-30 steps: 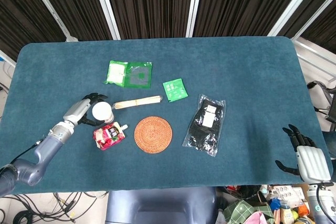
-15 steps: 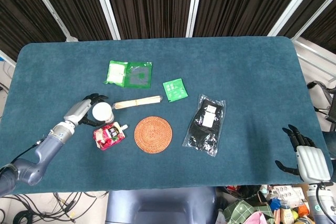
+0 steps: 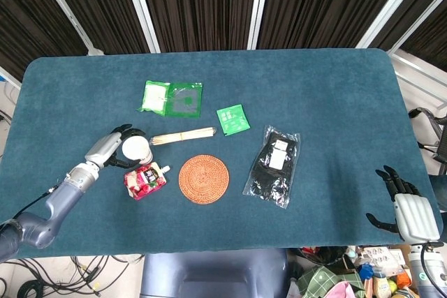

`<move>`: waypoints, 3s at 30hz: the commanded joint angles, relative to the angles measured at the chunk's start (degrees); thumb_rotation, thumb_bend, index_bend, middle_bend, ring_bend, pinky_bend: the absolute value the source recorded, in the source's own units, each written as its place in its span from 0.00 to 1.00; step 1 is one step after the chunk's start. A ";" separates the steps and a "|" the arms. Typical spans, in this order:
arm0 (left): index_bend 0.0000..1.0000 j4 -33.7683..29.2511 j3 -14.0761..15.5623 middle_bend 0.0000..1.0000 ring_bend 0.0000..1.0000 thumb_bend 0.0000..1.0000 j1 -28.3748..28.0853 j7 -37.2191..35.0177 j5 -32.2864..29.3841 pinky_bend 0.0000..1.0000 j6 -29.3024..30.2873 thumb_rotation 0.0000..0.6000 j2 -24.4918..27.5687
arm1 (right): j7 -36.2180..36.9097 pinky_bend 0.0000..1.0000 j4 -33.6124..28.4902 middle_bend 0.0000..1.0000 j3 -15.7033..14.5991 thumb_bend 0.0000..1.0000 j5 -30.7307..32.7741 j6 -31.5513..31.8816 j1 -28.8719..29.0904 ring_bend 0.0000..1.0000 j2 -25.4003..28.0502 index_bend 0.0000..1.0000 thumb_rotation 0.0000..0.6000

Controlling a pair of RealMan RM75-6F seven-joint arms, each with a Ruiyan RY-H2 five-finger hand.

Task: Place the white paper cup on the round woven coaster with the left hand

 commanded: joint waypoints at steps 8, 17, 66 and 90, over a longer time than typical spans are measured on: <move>0.23 -9.65 -1.01 0.33 0.00 0.32 -0.29 -0.40 2.91 0.00 3.38 1.00 4.38 | 0.26 0.19 -0.02 0.04 -0.02 0.11 -0.07 0.00 -0.01 0.18 0.05 0.13 1.00; 0.24 -17.52 -2.40 0.33 0.00 0.32 -4.03 3.73 2.38 0.00 0.84 1.00 3.68 | 0.82 0.19 -0.02 0.04 -0.24 0.11 -0.34 -0.41 0.09 0.18 0.46 0.13 1.00; 0.00 -20.89 -2.00 0.07 0.00 0.14 -8.58 24.91 -12.68 0.00 -4.38 1.00 2.84 | 2.81 0.19 0.08 0.04 -0.50 0.10 -0.86 -0.72 0.16 0.18 1.18 0.13 1.00; 0.03 -26.92 9.09 0.09 0.00 0.14 17.01 17.16 12.77 0.00 26.42 1.00 26.77 | 2.34 0.19 0.09 0.04 -0.67 0.10 -1.54 0.00 -0.05 0.18 0.76 0.13 1.00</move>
